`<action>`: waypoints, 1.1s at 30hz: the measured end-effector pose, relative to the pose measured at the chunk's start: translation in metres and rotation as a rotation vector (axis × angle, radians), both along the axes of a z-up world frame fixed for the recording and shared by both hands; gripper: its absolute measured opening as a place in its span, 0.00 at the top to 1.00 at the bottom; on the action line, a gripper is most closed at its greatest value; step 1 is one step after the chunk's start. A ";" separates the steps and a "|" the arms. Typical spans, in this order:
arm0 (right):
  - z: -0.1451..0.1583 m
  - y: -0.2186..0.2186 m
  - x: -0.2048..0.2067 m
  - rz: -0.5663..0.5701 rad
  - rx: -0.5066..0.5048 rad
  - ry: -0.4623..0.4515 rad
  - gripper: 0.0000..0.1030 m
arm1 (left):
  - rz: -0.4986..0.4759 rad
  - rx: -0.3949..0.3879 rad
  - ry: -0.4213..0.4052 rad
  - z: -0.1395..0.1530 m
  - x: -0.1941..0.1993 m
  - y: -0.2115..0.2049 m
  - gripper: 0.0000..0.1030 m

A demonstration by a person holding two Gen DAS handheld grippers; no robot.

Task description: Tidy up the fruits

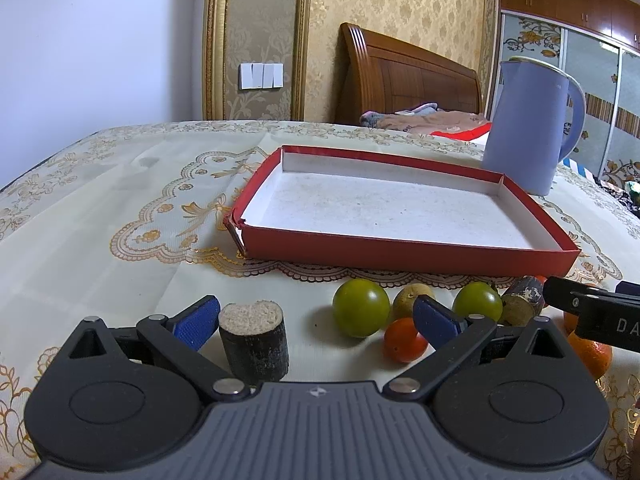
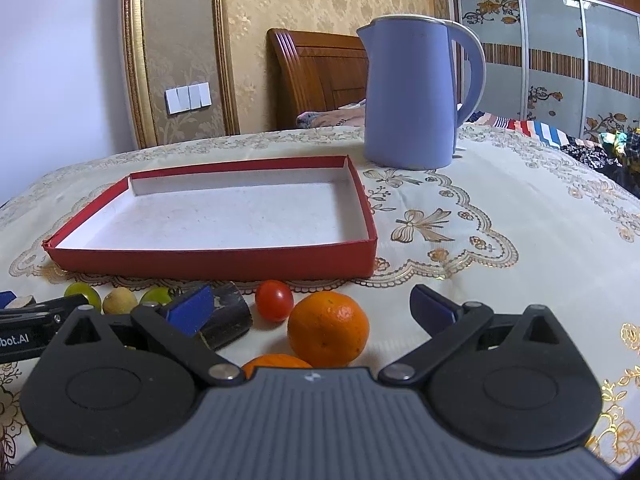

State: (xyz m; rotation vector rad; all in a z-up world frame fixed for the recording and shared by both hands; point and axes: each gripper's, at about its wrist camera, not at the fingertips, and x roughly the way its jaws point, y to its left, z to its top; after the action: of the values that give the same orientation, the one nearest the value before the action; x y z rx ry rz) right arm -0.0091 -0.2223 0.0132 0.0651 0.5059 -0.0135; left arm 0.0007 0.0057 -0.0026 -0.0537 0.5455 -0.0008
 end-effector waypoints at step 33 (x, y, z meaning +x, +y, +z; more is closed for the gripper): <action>-0.003 -0.010 0.000 -0.010 0.067 -0.001 0.00 | 0.022 0.078 -0.003 0.004 -0.024 0.008 0.00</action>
State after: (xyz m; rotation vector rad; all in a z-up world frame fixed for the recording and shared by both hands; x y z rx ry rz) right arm -0.0092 -0.2326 0.0103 0.1336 0.5053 -0.0061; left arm -0.0238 0.0140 0.0013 0.0165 0.5411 0.0414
